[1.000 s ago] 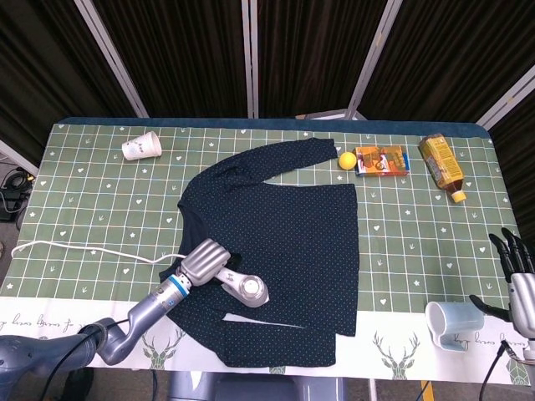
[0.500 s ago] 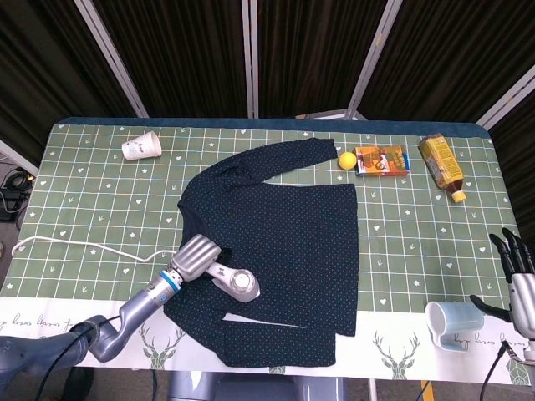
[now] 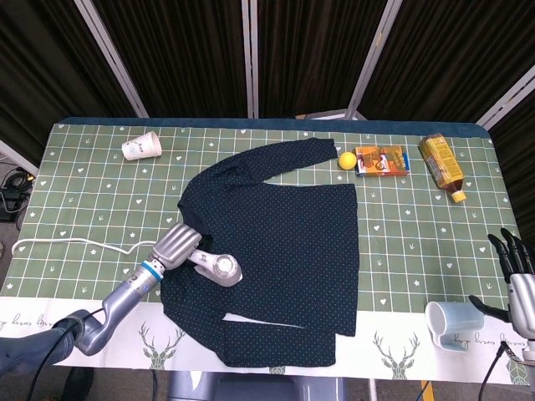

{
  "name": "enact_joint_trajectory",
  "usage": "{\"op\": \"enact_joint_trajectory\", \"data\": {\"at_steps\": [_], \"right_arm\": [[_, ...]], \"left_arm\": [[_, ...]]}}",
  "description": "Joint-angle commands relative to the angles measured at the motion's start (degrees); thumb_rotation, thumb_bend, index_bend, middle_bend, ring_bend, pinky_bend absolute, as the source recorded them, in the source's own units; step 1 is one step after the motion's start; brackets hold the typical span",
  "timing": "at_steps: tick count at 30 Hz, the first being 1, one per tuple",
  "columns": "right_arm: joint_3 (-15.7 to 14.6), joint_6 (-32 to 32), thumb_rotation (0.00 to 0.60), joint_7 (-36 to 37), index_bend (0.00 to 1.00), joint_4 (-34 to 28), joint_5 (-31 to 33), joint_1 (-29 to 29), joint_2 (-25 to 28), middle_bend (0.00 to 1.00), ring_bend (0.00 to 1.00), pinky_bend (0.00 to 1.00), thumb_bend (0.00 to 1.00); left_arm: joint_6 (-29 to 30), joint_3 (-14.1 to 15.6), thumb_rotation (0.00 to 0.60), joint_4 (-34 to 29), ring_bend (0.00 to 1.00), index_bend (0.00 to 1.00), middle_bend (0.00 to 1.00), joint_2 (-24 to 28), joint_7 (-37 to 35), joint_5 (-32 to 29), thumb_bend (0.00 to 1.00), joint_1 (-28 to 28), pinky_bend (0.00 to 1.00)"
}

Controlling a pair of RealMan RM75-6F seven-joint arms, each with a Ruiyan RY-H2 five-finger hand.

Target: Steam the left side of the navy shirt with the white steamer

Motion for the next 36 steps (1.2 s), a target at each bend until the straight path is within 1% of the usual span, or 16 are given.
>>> {"op": "enact_joint_trajectory", "data": {"at_steps": [1, 9, 17, 27, 36], "right_arm": [[0.0, 0.0, 0.6, -0.1, 0.0, -0.1, 0.0, 0.0, 0.0, 0.0, 0.0, 0.0, 0.0], [0.0, -0.1, 0.6, -0.2, 0.0, -0.1, 0.0, 0.1, 0.0, 0.0, 0.0, 0.0, 0.0], [0.0, -0.1, 0.6, 0.1, 0.0, -0.1, -0.1, 0.1, 0.1, 0.0, 0.0, 0.0, 0.0], [-0.1, 0.0, 0.6, 0.7, 0.0, 0.0, -0.3, 0.0, 0.2, 0.0, 0.0, 0.0, 0.0], [-0.2, 0.0, 0.6, 0.9, 0.0, 0.0, -0.3, 0.0, 0.3, 0.0, 0.0, 0.0, 0.0]], "left_arm": [[0.0, -0.1, 0.6, 0.4, 0.76, 0.93, 0.81, 0.1, -0.5, -0.1, 0.06, 0.1, 0.96], [-0.2, 0.8, 0.6, 0.8, 0.76, 0.93, 0.81, -0.5, -0.8, 0.8, 0.06, 0.2, 0.96], [-0.3, 0.4, 0.6, -1.1, 0.76, 0.93, 0.81, -1.8, 0.5, 1.8, 0.06, -0.9, 0.96], [-1.3, 0.1, 0.6, -4.0, 0.76, 0.93, 0.81, -4.3, 3.6, 2.2, 0.06, -2.1, 0.96], [-1.7, 0.3, 0.6, -4.5, 0.76, 0.93, 0.81, -5.8, 4.5, 2.3, 0.06, -2.5, 0.96]]}}
